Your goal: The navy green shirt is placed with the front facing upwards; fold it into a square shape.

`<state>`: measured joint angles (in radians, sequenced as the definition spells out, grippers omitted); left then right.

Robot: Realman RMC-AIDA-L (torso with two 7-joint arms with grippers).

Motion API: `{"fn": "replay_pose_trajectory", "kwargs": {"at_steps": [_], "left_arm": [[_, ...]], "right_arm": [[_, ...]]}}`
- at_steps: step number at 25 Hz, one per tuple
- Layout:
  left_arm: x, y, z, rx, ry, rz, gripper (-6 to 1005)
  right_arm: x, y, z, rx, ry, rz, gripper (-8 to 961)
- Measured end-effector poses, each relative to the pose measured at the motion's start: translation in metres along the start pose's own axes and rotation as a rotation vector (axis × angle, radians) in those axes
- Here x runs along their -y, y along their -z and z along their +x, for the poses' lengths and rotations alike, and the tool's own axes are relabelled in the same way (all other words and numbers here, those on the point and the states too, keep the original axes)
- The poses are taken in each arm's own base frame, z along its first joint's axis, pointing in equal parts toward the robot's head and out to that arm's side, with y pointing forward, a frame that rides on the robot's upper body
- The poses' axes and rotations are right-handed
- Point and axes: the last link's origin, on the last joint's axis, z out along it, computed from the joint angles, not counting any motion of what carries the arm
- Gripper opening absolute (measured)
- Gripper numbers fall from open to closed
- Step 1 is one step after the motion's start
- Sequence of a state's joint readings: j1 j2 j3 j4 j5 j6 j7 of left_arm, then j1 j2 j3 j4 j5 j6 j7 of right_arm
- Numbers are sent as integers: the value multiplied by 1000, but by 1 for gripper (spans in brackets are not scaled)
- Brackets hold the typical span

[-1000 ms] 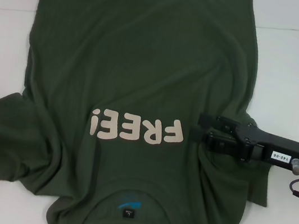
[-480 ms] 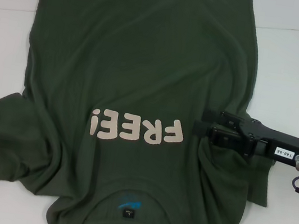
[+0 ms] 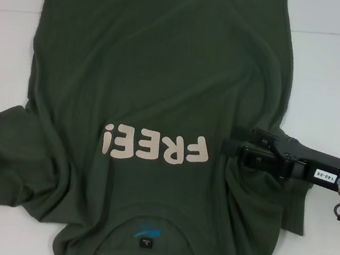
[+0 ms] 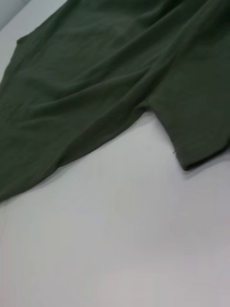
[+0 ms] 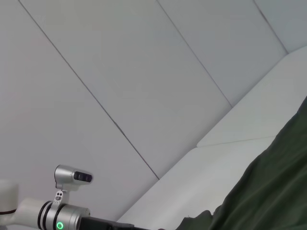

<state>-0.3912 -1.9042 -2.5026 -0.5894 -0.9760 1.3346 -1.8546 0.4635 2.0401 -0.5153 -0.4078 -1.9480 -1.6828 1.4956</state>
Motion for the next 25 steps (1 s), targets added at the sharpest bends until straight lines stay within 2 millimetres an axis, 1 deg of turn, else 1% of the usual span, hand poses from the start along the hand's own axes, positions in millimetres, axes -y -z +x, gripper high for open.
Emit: {"fn": "replay_pose_trajectory", "kwargs": {"at_steps": [11,25], "left_arm": [[-5,-6,-2,37,-14,-14,795],[-16,-20,7,49,-43,-47,784]], "right_arm": [[0,-1,-1,0,1,-4,916],[0,0,1,0,-3,0,915]]}}
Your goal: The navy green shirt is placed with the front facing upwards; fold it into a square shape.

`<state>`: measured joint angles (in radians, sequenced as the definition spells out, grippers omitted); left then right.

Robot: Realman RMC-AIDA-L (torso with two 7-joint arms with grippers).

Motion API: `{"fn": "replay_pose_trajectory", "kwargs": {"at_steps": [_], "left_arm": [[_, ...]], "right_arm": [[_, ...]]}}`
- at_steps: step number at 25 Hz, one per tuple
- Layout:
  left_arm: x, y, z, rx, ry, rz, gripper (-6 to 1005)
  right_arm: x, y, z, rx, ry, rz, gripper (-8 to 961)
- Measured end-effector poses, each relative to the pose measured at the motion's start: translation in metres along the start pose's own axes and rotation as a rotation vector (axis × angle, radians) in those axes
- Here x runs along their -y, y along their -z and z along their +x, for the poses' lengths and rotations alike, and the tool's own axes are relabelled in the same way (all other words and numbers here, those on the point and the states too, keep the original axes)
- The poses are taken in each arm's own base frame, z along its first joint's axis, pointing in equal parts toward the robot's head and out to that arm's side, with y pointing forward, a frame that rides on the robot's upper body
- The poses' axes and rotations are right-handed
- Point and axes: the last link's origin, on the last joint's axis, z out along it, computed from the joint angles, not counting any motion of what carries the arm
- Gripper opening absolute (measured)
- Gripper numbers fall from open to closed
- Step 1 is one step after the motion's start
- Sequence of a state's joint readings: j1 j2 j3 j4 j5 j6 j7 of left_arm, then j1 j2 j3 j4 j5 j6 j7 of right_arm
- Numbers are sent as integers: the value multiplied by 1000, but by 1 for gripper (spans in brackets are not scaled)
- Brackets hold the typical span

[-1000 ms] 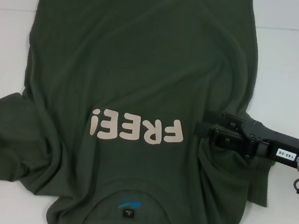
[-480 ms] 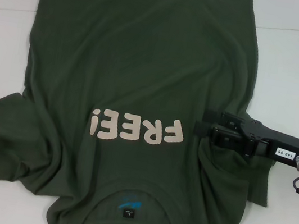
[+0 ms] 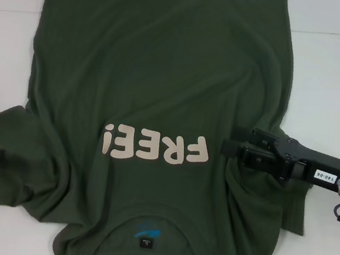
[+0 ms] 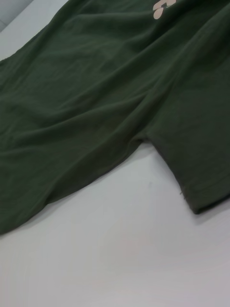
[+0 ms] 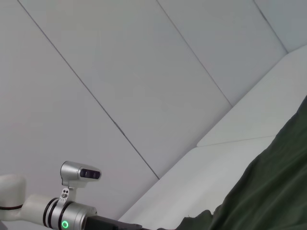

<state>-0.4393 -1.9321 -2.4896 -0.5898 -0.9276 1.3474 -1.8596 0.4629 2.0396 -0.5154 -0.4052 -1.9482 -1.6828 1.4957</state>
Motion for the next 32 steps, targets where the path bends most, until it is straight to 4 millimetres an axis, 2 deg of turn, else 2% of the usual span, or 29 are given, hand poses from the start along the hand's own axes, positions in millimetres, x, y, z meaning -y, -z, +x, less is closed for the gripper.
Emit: {"fn": "replay_pose_trajectory", "kwargs": {"at_steps": [17,23,29,32], "left_arm": [[2,1,1,-15,12,22,761],[6,2,5,-32,41,50,641],[6,3,8,-27,41,51,361],[7,3,8,-27,41,52,274]], "right_arm": [[0,0,0,0,0,-1,916],[0,0,1,1,-4,-1,916],[0,0,1,6,-6,2,915],[0,1,1,8,-6,4,915]]}}
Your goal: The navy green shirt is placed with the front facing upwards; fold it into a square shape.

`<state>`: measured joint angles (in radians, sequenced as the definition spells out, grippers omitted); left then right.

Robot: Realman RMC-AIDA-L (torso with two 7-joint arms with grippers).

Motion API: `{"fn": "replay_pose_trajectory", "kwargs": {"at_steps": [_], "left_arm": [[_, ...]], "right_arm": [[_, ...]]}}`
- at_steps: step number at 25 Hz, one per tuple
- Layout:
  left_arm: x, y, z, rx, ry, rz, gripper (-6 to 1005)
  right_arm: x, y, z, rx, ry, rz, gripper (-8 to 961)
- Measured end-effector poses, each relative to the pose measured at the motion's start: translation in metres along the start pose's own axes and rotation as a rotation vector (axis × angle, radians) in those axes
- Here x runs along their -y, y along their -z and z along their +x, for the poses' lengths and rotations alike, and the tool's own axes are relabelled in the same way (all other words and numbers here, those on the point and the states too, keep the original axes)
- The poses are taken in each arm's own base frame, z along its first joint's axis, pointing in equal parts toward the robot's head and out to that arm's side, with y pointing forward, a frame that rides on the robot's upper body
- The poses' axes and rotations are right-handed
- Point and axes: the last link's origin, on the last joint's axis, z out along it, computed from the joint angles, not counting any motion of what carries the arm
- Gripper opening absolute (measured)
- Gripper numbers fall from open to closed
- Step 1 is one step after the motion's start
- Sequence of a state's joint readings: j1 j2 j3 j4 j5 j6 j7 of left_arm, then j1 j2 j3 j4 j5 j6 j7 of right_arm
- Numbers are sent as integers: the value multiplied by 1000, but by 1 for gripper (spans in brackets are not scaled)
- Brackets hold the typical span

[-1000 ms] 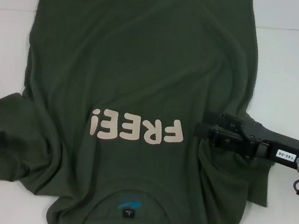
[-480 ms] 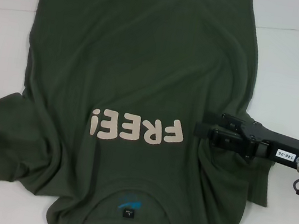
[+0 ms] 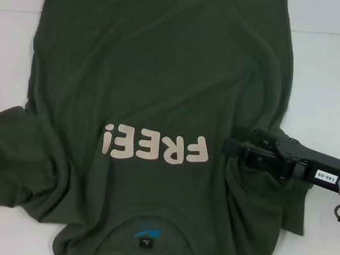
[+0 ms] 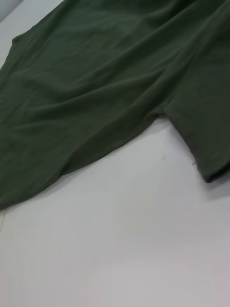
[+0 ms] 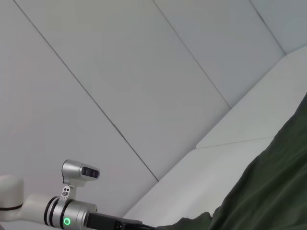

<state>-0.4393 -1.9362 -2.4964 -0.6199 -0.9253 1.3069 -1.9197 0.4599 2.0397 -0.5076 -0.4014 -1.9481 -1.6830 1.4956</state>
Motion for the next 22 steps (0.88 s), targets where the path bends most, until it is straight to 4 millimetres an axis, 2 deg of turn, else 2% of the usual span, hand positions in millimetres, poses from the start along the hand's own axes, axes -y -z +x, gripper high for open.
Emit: {"fn": "replay_pose_trajectory", "kwargs": {"at_steps": [10,15,22], "left_arm": [[-1,1,0,4,-1,-9,3],[-6,3,4,-6,-4,-43,8],[-13,16,14,-43,-9,-87,15]], "right_arm": [[0,-1,-1,1,4,-1,915],[0,-1,-1,5,4,0,914],[0,-1,-1,12,1,1,912]]}}
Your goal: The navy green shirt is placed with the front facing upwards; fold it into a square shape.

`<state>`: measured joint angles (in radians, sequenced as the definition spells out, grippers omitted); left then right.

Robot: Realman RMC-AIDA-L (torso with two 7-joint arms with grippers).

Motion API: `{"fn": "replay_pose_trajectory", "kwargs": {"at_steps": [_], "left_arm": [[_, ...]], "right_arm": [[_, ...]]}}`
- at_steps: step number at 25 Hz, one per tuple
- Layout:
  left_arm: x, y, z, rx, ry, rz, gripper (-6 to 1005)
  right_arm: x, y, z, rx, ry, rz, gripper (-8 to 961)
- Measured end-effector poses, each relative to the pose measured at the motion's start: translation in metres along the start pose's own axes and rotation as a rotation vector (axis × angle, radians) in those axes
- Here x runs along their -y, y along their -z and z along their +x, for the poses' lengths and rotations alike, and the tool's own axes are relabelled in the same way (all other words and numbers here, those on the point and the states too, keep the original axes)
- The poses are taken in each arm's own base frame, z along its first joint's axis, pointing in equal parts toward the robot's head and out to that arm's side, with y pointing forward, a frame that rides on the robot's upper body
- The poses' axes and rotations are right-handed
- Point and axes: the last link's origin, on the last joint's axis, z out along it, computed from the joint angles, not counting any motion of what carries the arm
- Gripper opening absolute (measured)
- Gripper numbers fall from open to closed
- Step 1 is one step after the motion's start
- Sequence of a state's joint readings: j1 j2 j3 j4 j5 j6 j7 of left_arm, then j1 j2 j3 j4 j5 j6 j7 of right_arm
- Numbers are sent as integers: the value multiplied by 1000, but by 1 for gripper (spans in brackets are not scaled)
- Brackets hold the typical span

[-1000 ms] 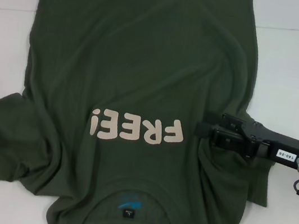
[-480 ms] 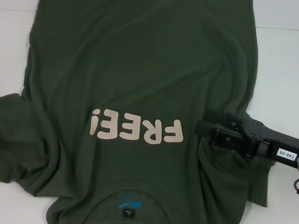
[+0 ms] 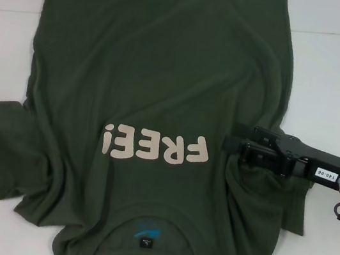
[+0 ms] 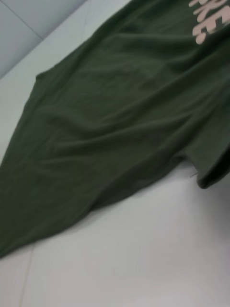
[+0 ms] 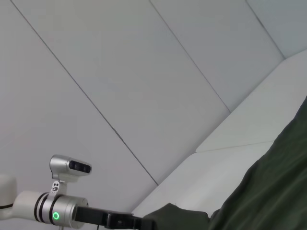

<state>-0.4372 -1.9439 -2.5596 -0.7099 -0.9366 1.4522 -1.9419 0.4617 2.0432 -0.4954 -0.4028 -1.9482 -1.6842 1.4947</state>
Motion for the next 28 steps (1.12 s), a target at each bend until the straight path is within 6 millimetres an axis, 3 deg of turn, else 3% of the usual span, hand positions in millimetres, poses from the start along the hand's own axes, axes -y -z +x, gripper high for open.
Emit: {"fn": "replay_pose_trajectory", "kwargs": {"at_steps": [22,28], "left_arm": [[14,23,9,0,-14,89,38],[8,21,19,-12,-18,78,44]], "right_arm": [[-2,0,1,2,-5,-9,911],[-2,0,1,2,-5,-9,912]]}}
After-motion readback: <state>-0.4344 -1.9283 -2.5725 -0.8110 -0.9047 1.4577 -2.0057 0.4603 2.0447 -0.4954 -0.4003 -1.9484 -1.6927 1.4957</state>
